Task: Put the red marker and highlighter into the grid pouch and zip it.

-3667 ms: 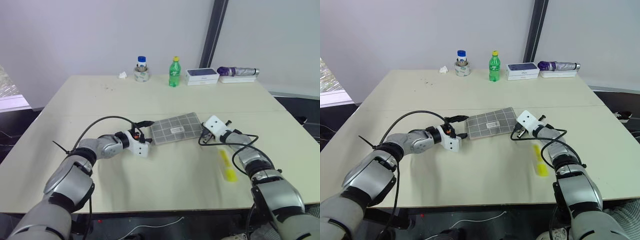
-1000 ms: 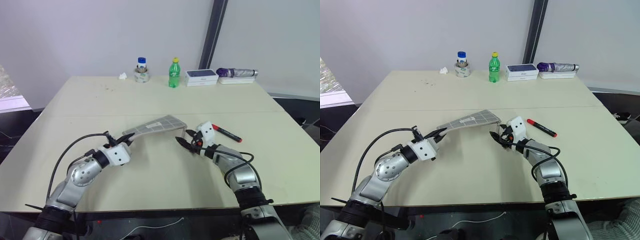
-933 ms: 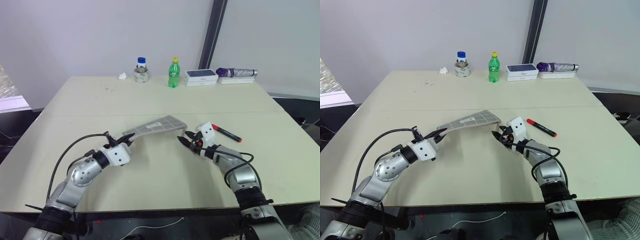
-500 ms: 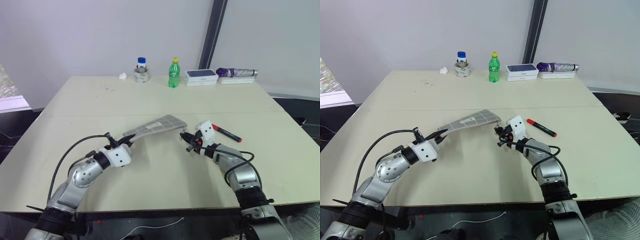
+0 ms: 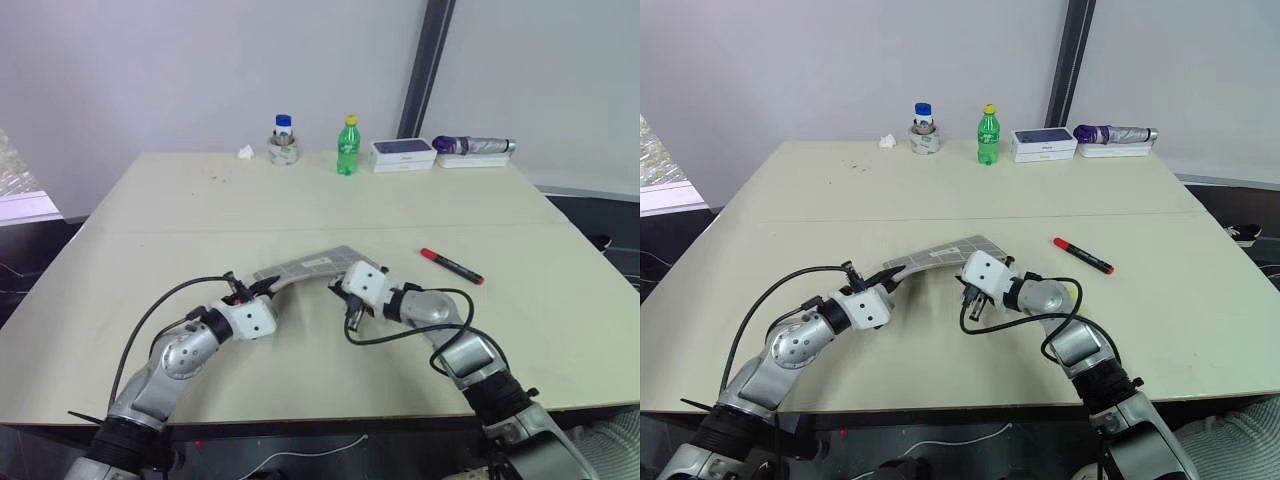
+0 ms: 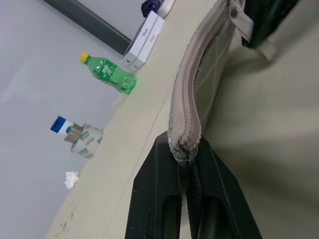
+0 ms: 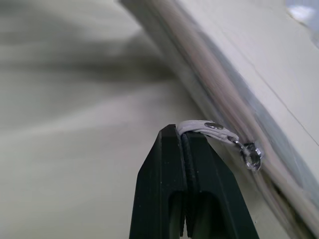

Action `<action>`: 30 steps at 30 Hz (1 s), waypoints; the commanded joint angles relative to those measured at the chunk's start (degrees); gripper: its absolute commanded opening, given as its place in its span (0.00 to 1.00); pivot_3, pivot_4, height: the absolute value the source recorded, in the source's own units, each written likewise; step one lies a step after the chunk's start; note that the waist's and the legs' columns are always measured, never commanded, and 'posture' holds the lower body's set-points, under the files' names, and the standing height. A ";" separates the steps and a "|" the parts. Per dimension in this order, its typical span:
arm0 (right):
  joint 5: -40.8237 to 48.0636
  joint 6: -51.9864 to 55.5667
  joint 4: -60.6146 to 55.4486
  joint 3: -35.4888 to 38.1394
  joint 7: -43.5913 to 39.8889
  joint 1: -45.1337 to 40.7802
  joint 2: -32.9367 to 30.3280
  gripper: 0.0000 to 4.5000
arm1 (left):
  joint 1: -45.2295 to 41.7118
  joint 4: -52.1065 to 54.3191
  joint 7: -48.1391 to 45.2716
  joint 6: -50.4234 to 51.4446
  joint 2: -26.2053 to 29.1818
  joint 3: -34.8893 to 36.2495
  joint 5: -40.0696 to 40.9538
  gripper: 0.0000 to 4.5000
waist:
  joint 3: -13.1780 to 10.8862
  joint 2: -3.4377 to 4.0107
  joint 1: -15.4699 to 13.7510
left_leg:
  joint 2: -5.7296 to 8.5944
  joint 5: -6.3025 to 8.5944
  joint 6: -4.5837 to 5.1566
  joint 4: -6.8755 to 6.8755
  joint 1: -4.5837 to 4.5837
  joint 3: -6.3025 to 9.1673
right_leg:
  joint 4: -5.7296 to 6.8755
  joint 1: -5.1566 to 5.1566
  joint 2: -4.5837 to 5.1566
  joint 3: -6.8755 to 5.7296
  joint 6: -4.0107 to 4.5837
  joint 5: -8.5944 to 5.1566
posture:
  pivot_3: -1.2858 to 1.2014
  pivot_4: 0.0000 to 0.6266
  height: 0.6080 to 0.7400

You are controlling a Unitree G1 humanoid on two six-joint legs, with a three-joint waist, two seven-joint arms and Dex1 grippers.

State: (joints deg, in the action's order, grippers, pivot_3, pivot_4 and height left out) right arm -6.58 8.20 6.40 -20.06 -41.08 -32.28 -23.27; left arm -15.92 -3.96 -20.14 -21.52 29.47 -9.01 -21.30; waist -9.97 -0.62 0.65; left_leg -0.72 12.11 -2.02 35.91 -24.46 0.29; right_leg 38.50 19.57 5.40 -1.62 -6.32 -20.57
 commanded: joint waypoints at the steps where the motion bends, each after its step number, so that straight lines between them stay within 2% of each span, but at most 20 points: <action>1: -0.68 -3.91 -3.37 -2.13 -3.41 -3.23 0.40 0.01 | -0.25 1.99 0.39 0.80 -0.70 -0.78 -0.81 0.00 | 0.00 0.00 0.02 | 0.01 0.00 0.00 0.00 0.00 0.01 | 0.00 0.00 -0.01 -0.01 0.00 0.00 | 0.52 0.24 1.00; 4: -7.49 -12.15 -1.33 -6.77 -4.96 -6.36 -2.16 0.01 | -0.90 1.30 0.85 1.54 -1.22 -1.01 -1.21 0.00 | 0.00 0.00 0.08 | 0.00 0.00 0.00 0.00 0.00 0.02 | 0.00 0.02 -0.02 0.00 0.00 0.00 | 0.52 0.24 1.00; 8: -12.80 -19.56 3.99 -10.26 -3.54 -9.93 -1.44 0.01 | -2.00 0.36 0.74 2.05 -2.06 -1.66 -1.11 0.00 | 0.00 -0.01 0.00 | 0.01 0.00 0.00 0.01 0.00 0.02 | 0.00 0.00 -0.02 -0.01 0.00 0.00 | 0.52 0.24 1.00; 14: -13.59 -23.66 4.99 -12.03 -5.92 -12.24 1.70 0.01 | -3.69 -1.56 1.22 2.62 -3.37 -3.51 -3.55 0.00 | 0.00 -0.01 0.05 | 0.01 -0.01 -0.03 0.01 0.00 0.02 | 0.00 0.01 -0.02 -0.01 0.00 0.00 | 0.52 0.24 1.00; 24: -13.79 -24.42 4.60 -10.32 -7.16 -10.83 1.43 0.01 | -4.20 -2.11 2.79 1.70 -3.85 -3.38 -4.51 0.00 | 0.00 -0.01 0.01 | 0.01 -0.02 -0.03 0.01 0.00 0.03 | 0.00 0.00 -0.02 -0.02 0.00 0.00 | 0.52 0.24 1.00; 27: -12.55 -23.59 4.38 -8.42 -7.84 -9.58 -0.46 0.20 | -3.76 -1.75 2.69 0.95 -3.18 -2.42 -3.32 0.00 | 0.00 -0.01 -0.03 | 0.00 -0.02 -0.03 0.01 0.00 0.03 | 0.00 -0.02 -0.02 -0.02 0.00 0.00 | 0.52 0.24 1.00; 30: -11.86 -22.35 2.63 -6.82 -8.35 -7.07 -2.81 0.54 | -3.59 -1.68 2.88 0.37 -2.50 -1.80 -2.83 0.00 | 0.00 -0.01 -0.11 | 0.00 -0.01 -0.03 0.02 0.00 0.03 | -0.01 -0.02 0.00 -0.02 0.00 0.00 | 0.52 0.24 1.00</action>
State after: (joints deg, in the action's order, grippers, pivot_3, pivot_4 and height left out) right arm -20.02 -14.87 12.11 -29.71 -49.14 -40.22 -24.84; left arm -18.86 -7.38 -18.25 -19.67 26.29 -12.41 -25.18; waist -9.97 -0.63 0.54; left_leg -0.71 12.10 -2.05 35.94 -24.46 0.32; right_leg 38.48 19.54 5.40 -1.64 -6.32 -20.57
